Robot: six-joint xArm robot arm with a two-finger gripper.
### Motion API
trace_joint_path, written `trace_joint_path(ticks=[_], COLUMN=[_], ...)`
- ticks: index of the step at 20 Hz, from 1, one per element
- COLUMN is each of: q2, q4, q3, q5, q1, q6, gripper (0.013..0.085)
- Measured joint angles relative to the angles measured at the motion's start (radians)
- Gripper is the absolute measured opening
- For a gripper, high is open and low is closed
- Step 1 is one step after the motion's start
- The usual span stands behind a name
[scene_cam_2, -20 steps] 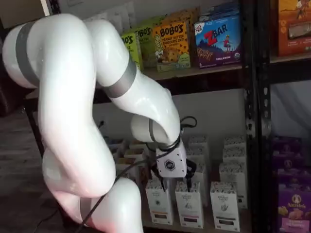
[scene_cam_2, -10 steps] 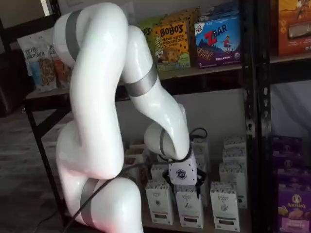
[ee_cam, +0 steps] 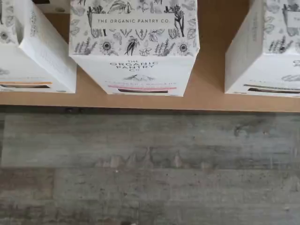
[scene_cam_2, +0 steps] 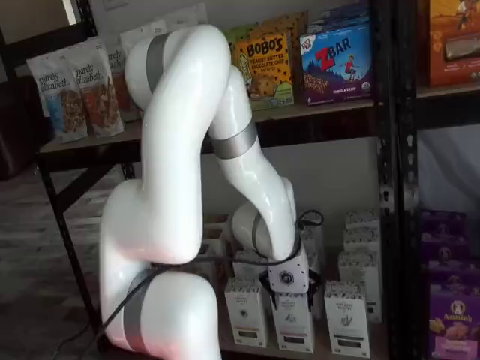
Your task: Pick up the white box with a green strip in the middle, on the bottom shelf, the sixth box from the left
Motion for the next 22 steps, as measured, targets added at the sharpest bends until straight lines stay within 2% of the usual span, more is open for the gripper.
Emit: trace_joint_path(ticks=[1, 2, 5, 6, 9, 11, 12, 14, 17, 22], q2=[0.019, 0.039, 0.093, 0.112, 0.153, 0.189, 0.204, 0.235, 0.269, 0.314], q4=[0.010, -0.016, -0.185, -0.220, -0.254, -0.302, -0.304, -0.253, -0.282, -0.294], q3=[-0.014, -0.029, -0.074, -0.092, -0.134, -0.177, -0.194, -0.234, -0.283, -0.365], q5=[-0.005, -0.011, -0.018, -0.020, -0.022, -0.011, -0.008, -0.004, 0.004, 0.021], q1=[0.001, -0.005, -0.045, -0.056, -0.076, -0.097, -0.102, -0.106, -0.126, -0.147], q6=[-0.008, 0.012, 0.141, 0.164, 0.178, 0.206, 0.202, 0.147, 0.157, 0.149], gripper=[0.0850, 0.0850, 0.0850, 0.0850, 0.0850, 0.0850, 0.0850, 0.0850, 0.0850, 0.0850])
